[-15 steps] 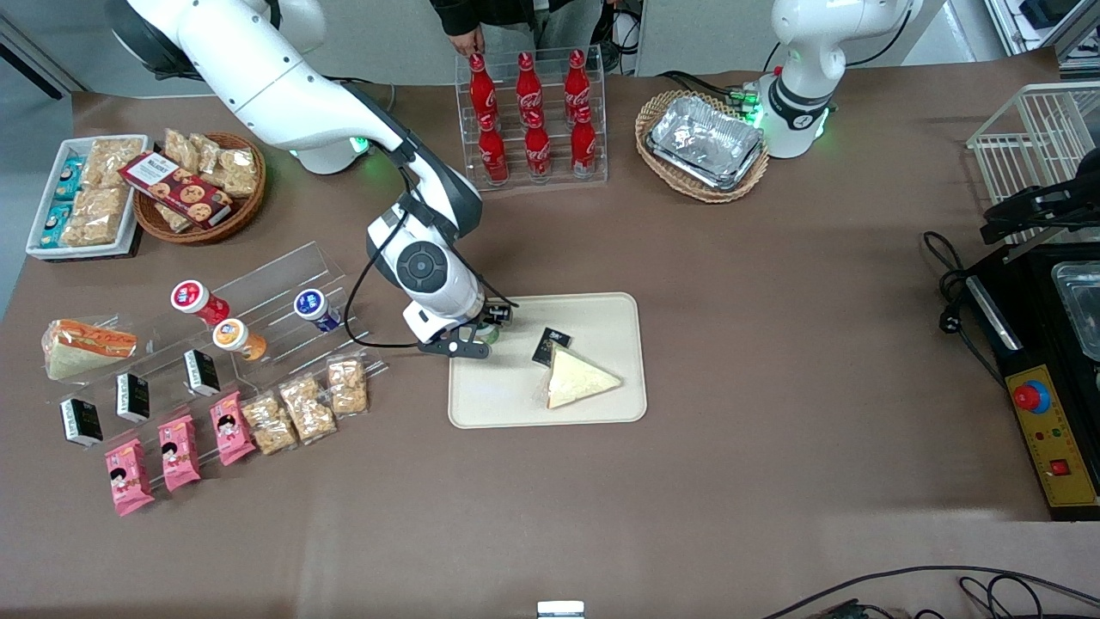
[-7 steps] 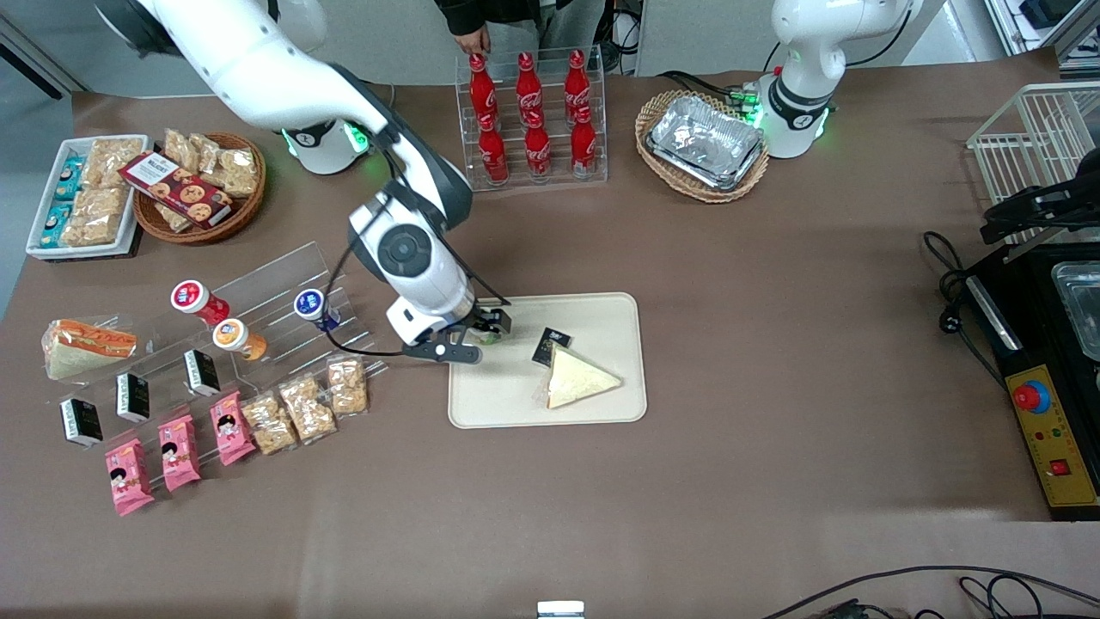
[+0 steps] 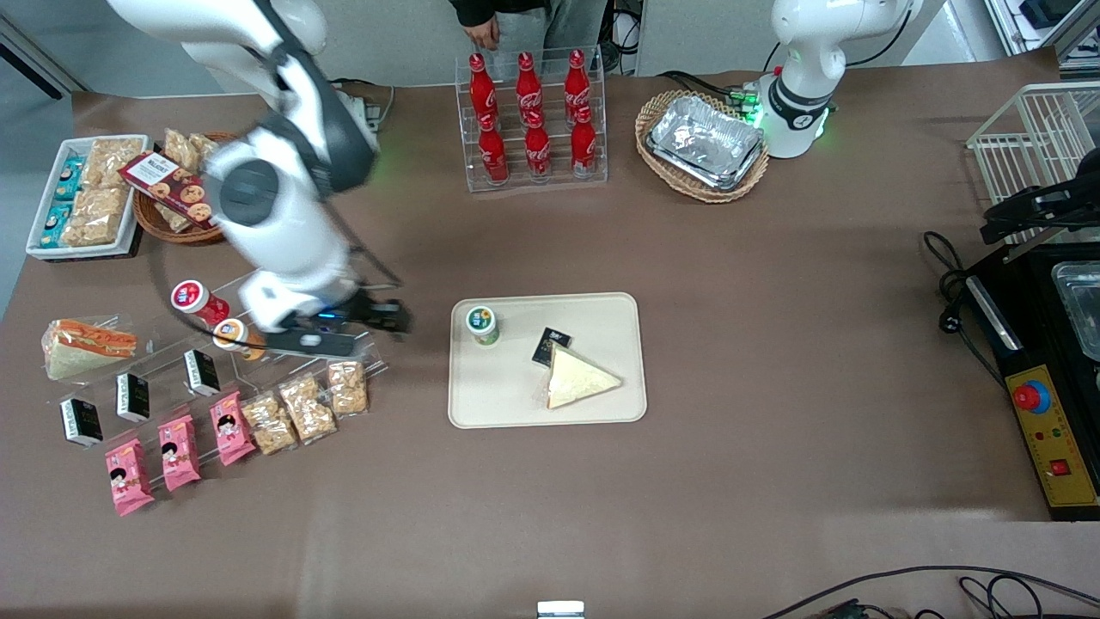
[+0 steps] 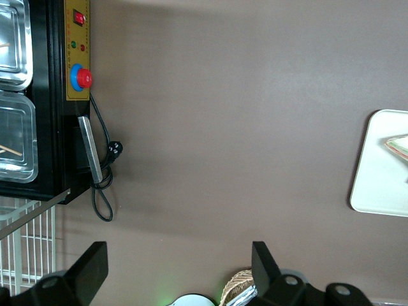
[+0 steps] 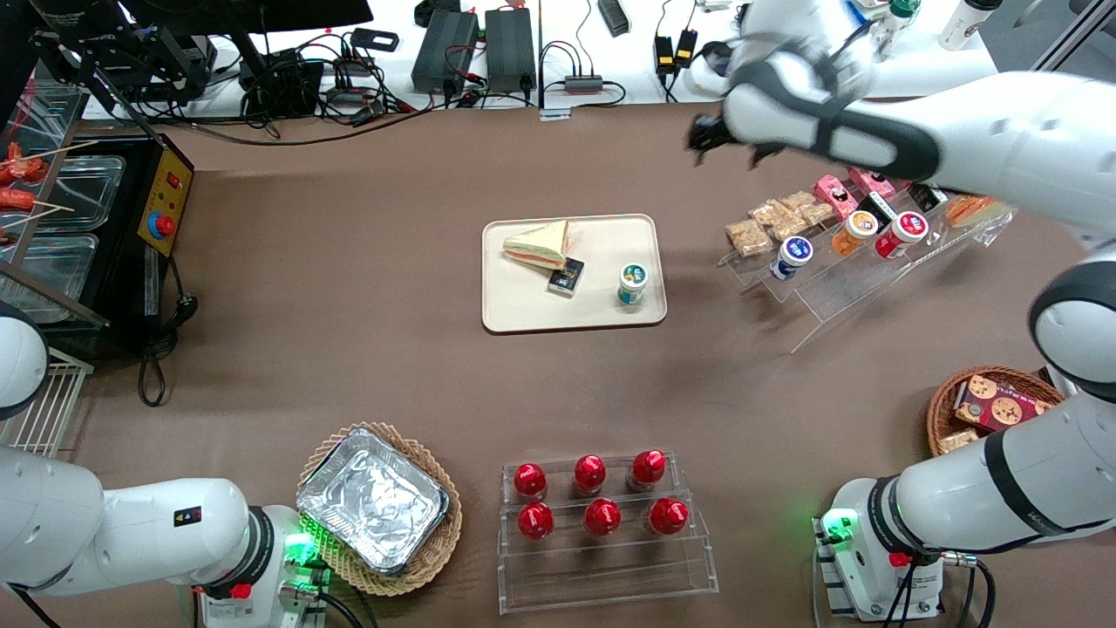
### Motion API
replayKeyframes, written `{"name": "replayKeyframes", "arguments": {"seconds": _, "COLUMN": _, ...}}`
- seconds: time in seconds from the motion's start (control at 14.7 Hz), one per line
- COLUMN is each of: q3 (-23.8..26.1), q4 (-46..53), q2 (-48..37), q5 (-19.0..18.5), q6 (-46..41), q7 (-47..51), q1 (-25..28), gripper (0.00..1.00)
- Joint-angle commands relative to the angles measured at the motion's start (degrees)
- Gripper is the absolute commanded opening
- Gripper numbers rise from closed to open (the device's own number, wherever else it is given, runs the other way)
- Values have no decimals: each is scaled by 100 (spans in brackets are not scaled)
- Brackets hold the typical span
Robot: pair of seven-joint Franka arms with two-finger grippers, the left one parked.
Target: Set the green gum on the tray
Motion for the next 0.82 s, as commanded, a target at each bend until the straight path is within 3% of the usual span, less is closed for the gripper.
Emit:
{"name": "replayKeyframes", "arguments": {"seconds": 0.0, "q3": -504, "q4": 730, "q2": -504, "q5": 328, "q6": -1581, "q7": -1256, "q1": -393, "gripper": 100}}
{"name": "replayKeyframes", "arguments": {"seconds": 0.27, "q3": -1525, "q4": 1294, "q2": -566, "q5": 328, "q6": -2217, "q7": -2655, "q1": -428, "gripper": 100}}
{"name": "replayKeyframes", "arguments": {"seconds": 0.75, "q3": -2247, "q4": 1365, "q2": -847, "q5": 328, "q6": -2429, "q7": -3650, "q1": -595, "gripper": 100}}
